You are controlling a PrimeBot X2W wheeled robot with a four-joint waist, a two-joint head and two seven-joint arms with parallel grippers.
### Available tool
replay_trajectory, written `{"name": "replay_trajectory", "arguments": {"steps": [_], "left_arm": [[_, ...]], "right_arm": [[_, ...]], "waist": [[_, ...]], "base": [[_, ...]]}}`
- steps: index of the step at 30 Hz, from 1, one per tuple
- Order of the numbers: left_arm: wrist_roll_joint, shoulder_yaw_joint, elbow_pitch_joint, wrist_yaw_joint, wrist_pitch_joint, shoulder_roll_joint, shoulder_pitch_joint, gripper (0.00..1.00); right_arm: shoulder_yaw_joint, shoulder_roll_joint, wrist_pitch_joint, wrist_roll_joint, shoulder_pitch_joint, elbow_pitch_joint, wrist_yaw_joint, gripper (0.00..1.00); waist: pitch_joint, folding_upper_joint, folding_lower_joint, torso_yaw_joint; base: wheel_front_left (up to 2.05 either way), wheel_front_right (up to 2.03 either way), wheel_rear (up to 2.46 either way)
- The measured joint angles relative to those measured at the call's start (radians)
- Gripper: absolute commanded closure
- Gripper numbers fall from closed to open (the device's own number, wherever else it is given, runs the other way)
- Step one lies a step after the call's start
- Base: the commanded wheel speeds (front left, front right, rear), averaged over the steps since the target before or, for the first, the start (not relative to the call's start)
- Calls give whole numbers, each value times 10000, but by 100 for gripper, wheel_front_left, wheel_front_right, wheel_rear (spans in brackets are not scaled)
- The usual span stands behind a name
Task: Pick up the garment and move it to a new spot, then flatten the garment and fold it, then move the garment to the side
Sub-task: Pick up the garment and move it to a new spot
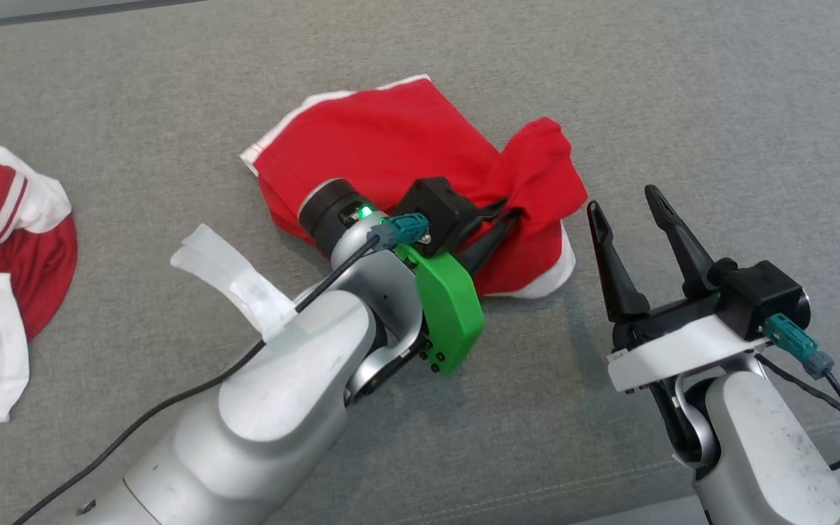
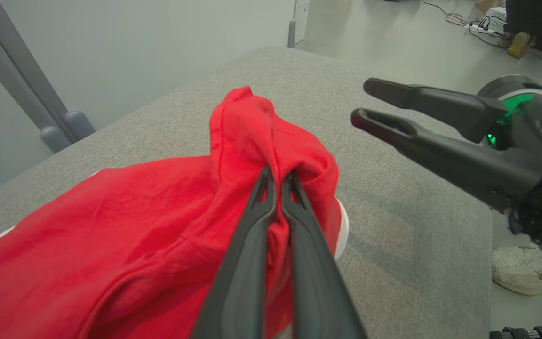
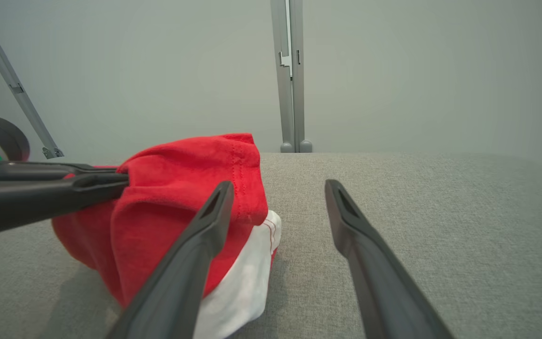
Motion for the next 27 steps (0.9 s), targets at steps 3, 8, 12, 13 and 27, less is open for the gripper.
{"name": "replay_trajectory", "arguments": {"steps": [3,8,12,13,27], "left_arm": [[-451,-385,-748,0,178,81,15,100],[-1047,-474,-1691,0,658,86,-43,100],[-1072,-276,-1647,0,1099,86,-198,100],[-1026,-121,-1515,0,1160,104,-234,100],[941,-573,399,0,1227,2013,-1175,75]], "right_arm": [[-121,8,0,98,231,4,-13,0],[-209,19,0,105,437,-46,-81,0],[-115,21,2,107,449,-194,-75,0],[-65,27,0,107,449,-234,-73,0],[533,90,0,368,435,-416,17,0]], "waist": [[-69,0,0,-350],[-255,0,0,-747],[-329,0,0,-948],[-318,0,0,-990],[269,0,0,-1565]], "base": [[0,0,0],[0,0,0],[0,0,0],[0,0,0],[0,0,0]]}}
